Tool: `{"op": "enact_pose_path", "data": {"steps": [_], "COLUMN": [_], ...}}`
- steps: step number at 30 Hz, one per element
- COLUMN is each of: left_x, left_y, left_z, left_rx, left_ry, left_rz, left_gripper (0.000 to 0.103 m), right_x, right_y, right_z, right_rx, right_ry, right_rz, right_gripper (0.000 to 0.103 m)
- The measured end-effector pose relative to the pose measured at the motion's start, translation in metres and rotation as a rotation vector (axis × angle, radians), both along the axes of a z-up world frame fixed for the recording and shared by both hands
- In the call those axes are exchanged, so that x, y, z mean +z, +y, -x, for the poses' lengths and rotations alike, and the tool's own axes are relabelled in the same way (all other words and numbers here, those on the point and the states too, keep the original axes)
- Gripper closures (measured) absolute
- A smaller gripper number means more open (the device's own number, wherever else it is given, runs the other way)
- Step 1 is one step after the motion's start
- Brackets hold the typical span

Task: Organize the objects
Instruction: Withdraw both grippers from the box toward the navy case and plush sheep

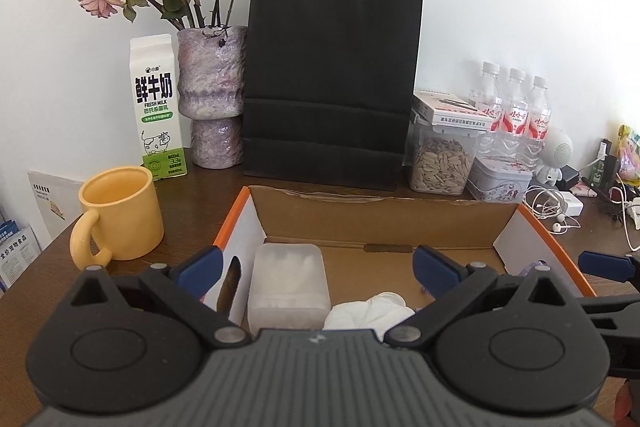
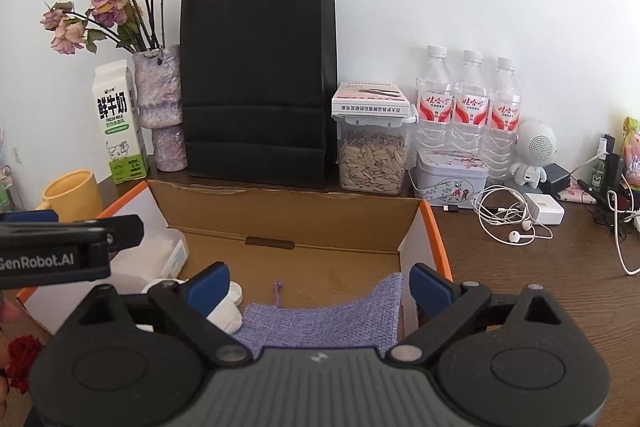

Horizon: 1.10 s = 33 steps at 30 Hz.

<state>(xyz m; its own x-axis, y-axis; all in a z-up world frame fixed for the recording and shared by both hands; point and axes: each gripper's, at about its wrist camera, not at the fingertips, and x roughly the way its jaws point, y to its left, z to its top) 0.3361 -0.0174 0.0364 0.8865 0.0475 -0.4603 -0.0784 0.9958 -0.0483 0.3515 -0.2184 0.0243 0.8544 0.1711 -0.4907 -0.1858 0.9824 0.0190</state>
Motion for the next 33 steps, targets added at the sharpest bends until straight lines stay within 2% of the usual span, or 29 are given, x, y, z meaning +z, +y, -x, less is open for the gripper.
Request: {"op": "enact_pose_path", "data": {"steps": [6,11,33], "left_x": [0.005,0.006,-0.011], "left_y": [0.003,0.009,0.021], "left_z": [0.026,0.058,0.198], "left_rx": [-0.012,0.014,0.052], "left_ry": [-0.016,-0.023,0.025], "left_rz": [-0.001,0.017,-0.006], "left_gripper": [0.0,0.0,0.0], "right_x": [0.006,0.009,-0.012], "right_y": [-0.002,-0.002,-0.019], "right_z": [0.026,0.059,0.221], "right_rx": [0.008,0.018,0.062], "right_ry": [-0.04,-0.075,-0.099], "right_rz": [-0.002,-0.01,-0.067], "right_gripper": [0.004,0.0,0.0]}}
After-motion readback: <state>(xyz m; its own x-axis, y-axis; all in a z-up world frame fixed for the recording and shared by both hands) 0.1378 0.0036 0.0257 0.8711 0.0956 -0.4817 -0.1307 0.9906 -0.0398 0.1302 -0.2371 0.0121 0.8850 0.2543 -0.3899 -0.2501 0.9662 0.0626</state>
